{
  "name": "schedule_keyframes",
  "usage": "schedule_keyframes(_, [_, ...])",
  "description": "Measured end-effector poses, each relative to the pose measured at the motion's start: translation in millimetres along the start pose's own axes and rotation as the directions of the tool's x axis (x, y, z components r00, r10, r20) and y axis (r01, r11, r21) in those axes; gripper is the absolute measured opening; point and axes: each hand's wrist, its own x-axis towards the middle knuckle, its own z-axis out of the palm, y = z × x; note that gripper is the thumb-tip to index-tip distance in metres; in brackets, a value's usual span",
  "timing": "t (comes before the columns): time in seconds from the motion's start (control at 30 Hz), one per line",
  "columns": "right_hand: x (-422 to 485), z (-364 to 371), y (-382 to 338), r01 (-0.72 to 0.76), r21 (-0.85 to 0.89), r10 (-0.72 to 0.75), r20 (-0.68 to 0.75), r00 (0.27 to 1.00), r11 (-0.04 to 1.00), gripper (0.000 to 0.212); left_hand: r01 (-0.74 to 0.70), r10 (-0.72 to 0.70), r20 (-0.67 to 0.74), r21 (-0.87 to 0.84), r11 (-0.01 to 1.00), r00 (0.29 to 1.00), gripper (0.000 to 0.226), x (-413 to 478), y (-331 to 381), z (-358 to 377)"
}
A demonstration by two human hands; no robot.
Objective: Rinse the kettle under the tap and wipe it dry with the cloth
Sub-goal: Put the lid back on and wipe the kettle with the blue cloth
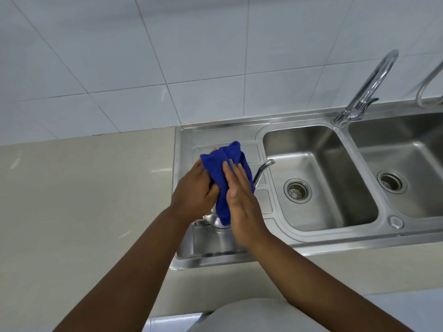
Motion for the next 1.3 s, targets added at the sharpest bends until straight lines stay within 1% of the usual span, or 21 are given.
schedule_keyframes(0.07, [6.2,0.5,12.9,-0.031,0.028,0.032,-0.039,0.999,0.999,0.077,-0.013,0.013,0.012,0.0,1.0,1.0,0.036,0.7,-2.4,0.8])
schedule_keyframes(0.17, [17.5,-4.4,24.8,-0.234,0.187,0.251,-0.07,0.966,0.954,0.069,0.004,-0.004,0.036,0.004,1.0,0.999,0.056,-2.2,-4.6,0.6])
schedule_keyframes(0.23, [23.3,-6.5,20.9,-0.326,0.218,0.348,-0.07,0.935,0.92,0.065,0.025,-0.026,0.028,0.018,1.0,0.999,0.058,-1.7,-4.2,-1.2])
schedule_keyframes(0.27, [24.2,-7.2,16.3,-0.331,0.22,0.354,-0.074,0.932,0.918,0.066,0.03,-0.031,0.011,0.057,0.998,0.999,0.057,-0.9,-4.1,-1.2])
schedule_keyframes(0.33, [18.3,-5.5,2.8,-0.265,0.204,0.285,-0.077,0.955,0.943,0.076,0.082,-0.08,-0.02,0.162,0.983,0.997,0.055,1.1,-3.0,4.1])
schedule_keyframes(0.4, [4.5,2.0,-10.3,-0.152,0.098,0.155,-0.03,0.987,0.984,0.089,0.191,-0.189,-0.027,0.09,0.977,0.982,0.044,-0.5,3.2,12.3])
schedule_keyframes(0.43, [-1.2,5.7,-13.2,-0.106,0.046,0.106,-0.007,0.994,0.993,0.091,0.209,-0.208,-0.037,0.029,0.977,0.977,0.04,-3.6,5.9,16.9])
schedule_keyframes(0.5, [-2.9,7.9,-5.5,-0.081,0.019,0.081,-0.003,0.997,0.997,0.087,0.176,-0.177,-0.085,-0.014,0.984,0.981,0.038,-9.2,8.6,21.7])
schedule_keyframes(0.57, [7.0,3.9,4.6,-0.137,0.084,0.141,-0.039,0.989,0.987,0.077,0.16,-0.158,-0.1,0.017,0.987,0.982,0.049,-10.5,5.4,21.0])
schedule_keyframes(0.67, [27.4,-8.9,2.3,-0.391,0.24,0.406,-0.012,0.914,0.888,0.048,0.147,-0.144,-0.075,0.047,0.988,0.987,0.06,-6.3,-1.0,17.8])
schedule_keyframes(0.7, [31.3,-12.1,-3.0,-0.425,0.254,0.438,0.007,0.899,0.869,0.042,0.133,-0.13,-0.063,0.046,0.99,0.99,0.06,-5.1,-2.2,16.7])
schedule_keyframes(0.77, [33.1,-13.1,-13.4,-0.376,0.235,0.382,0.019,0.924,0.896,0.052,0.093,-0.092,-0.044,0.031,0.995,0.995,0.058,-3.8,-3.8,13.6])
schedule_keyframes(0.83, [27.7,-8.5,-23.6,-0.234,0.136,0.236,0.001,0.972,0.963,0.068,0.052,-0.052,-0.024,-0.021,0.998,0.998,0.05,-2.3,-4.5,10.1])
schedule_keyframes(0.9, [21.5,-0.9,-20.9,-0.131,0.058,0.133,-0.027,0.991,0.99,0.069,0.013,-0.013,-0.001,-0.052,0.999,1.0,0.043,-1.9,-6.1,8.0])
schedule_keyframes(0.93, [21.8,0.3,-15.3,-0.134,0.049,0.136,-0.033,0.99,0.99,0.069,-0.011,0.011,0.008,-0.042,0.999,1.0,0.045,-1.9,-7.9,7.6])
schedule_keyframes(1.0, [29.6,-6.6,-14.2,-0.266,0.09,0.27,-0.034,0.962,0.96,0.07,-0.042,0.042,0.021,0.0,0.999,0.999,0.051,-2.0,-12.9,7.1])
schedule_keyframes(1.07, [43.1,-15.7,-23.8,-0.462,0.155,0.463,0.032,0.886,0.873,0.062,-0.068,0.067,0.026,0.006,0.998,0.997,0.054,-1.2,-17.1,6.3])
schedule_keyframes(1.1, [49.3,-19.6,-30.4,-0.518,0.138,0.513,0.077,0.855,0.844,0.059,-0.079,0.079,0.033,-0.008,0.997,0.996,0.054,0.1,-19.1,5.6])
schedule_keyframes(1.17, [56.4,-22.9,-45.6,-0.512,0.078,0.497,0.155,0.854,0.856,0.062,-0.094,0.096,0.056,-0.037,0.995,0.994,0.054,3.5,-22.4,1.7])
schedule_keyframes(1.23, [59.0,-23.0,-54.6,-0.432,0.039,0.414,0.221,0.883,0.901,0.068,-0.094,0.098,0.074,-0.059,0.994,0.992,0.055,5.2,-24.3,-2.8])
schedule_keyframes(1.3, [63.2,-25.3,-51.6,-0.405,-0.035,0.398,0.278,0.874,0.914,0.072,-0.043,0.043,0.04,0.004,0.999,0.998,0.059,1.9,-20.2,-0.8])
